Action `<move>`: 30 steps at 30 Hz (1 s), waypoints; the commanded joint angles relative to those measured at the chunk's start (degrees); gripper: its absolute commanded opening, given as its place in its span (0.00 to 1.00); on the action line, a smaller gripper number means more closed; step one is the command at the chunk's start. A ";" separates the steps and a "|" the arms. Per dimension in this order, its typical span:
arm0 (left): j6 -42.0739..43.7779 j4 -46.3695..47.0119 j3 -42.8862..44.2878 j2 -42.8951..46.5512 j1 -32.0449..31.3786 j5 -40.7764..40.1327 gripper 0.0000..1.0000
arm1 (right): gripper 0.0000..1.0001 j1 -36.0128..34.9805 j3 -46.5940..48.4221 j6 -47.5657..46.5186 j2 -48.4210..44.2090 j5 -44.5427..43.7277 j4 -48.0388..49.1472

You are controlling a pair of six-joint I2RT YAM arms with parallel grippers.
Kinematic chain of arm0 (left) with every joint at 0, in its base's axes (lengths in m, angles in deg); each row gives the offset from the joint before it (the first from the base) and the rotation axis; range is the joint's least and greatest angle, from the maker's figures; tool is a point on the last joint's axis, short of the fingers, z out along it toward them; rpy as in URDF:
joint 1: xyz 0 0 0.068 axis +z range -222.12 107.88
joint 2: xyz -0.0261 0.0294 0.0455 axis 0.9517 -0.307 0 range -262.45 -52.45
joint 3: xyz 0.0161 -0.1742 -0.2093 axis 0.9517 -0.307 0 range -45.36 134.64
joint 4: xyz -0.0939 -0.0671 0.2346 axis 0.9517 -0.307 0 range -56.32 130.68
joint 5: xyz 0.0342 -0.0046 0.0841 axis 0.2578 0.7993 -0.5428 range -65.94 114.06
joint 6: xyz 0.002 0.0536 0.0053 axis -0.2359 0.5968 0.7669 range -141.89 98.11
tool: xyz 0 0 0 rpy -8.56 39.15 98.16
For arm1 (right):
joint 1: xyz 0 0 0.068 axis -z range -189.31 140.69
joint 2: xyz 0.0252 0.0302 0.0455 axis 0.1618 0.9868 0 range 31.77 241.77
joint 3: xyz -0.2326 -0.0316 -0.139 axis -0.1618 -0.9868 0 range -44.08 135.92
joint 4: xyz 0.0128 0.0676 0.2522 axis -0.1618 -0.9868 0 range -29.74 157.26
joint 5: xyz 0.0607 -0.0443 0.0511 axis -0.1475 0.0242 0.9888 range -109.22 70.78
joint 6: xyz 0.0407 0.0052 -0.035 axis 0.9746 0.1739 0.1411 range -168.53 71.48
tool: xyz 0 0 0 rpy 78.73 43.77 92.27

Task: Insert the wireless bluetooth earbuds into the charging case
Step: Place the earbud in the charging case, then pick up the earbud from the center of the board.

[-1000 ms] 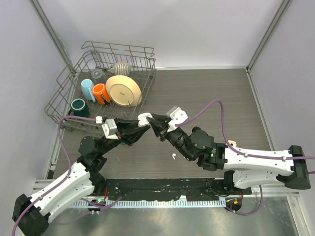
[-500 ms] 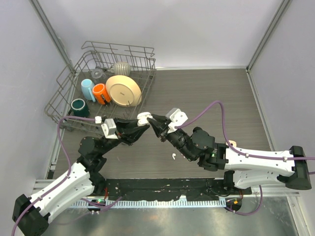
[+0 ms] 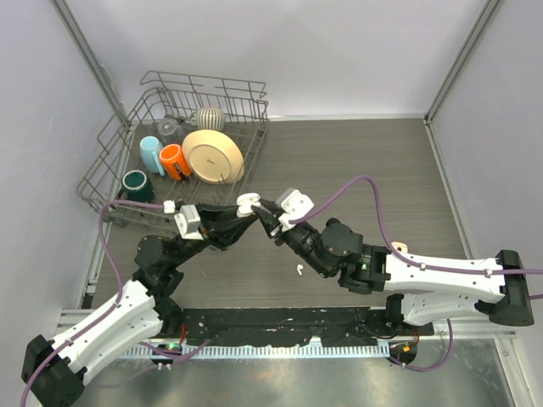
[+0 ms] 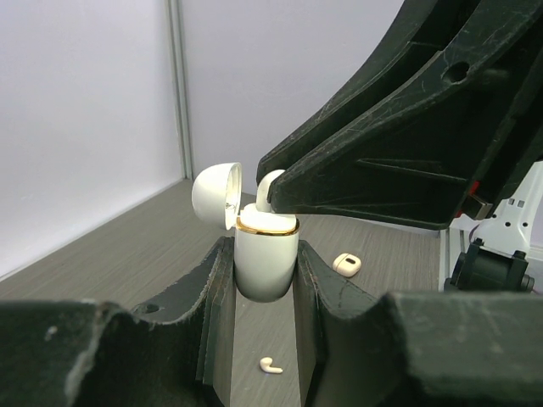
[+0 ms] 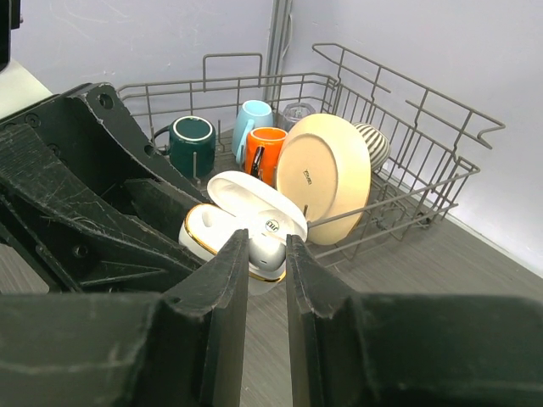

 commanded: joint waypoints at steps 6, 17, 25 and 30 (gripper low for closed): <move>1.67 6.67 1.73 0.23 0.27 -0.44 0.00 | 0.24 -0.62 2.29 5.84 -0.04 1.95 -5.93; 1.67 7.20 0.41 0.85 0.18 -1.14 0.00 | 0.77 -0.45 6.16 15.25 -4.08 1.25 -6.39; 1.41 7.20 -0.12 1.55 0.18 -1.32 0.00 | 0.81 -0.36 4.93 17.80 -14.44 0.46 -5.86; 0.97 7.20 -0.03 2.25 0.18 -1.14 0.00 | 0.84 -0.09 4.31 19.21 -16.83 -13.81 -11.64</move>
